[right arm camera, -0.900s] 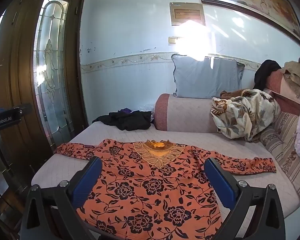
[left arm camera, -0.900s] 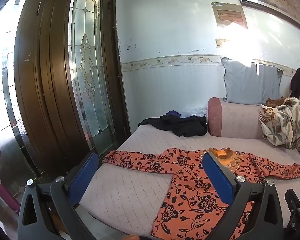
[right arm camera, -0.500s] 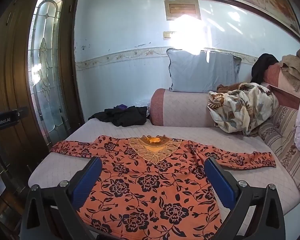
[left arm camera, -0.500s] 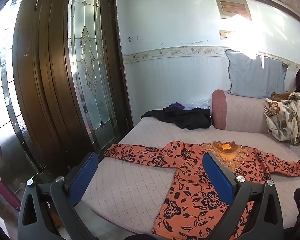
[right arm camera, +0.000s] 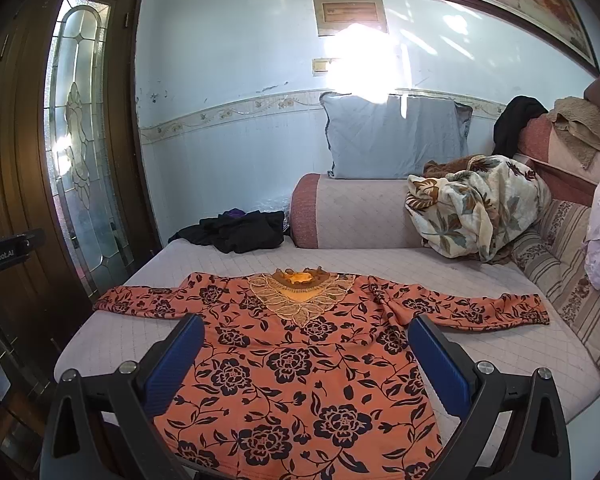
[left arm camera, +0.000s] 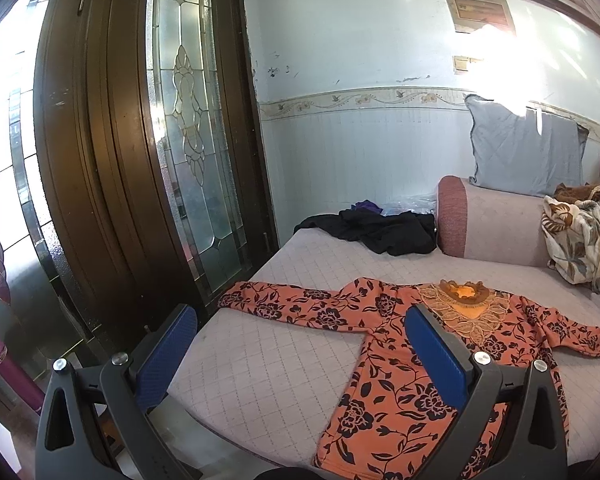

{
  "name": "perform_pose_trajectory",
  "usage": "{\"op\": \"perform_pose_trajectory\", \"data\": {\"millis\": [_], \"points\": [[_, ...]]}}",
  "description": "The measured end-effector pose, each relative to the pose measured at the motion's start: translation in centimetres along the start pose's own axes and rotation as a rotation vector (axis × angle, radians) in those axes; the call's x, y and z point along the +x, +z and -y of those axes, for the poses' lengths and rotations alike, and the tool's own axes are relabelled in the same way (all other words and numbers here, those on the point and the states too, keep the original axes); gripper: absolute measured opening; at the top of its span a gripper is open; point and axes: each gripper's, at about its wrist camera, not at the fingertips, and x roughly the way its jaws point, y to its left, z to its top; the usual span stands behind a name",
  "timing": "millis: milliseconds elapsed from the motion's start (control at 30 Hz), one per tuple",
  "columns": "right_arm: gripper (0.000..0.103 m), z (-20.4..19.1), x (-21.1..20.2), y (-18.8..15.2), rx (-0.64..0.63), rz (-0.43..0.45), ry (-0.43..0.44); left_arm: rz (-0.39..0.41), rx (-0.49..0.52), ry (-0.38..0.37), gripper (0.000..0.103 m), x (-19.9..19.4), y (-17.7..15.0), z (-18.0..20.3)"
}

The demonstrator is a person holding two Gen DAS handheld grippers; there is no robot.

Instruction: Fold small clothes

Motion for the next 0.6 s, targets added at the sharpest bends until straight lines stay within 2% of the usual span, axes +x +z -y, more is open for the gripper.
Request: {"op": "perform_pose_trajectory", "data": {"millis": [600], "points": [[0.103, -0.01, 0.02, -0.30, 0.004, -0.006, -0.002, -0.013, -0.005, 0.019, 0.103, 0.89, -0.60, 0.25]]}}
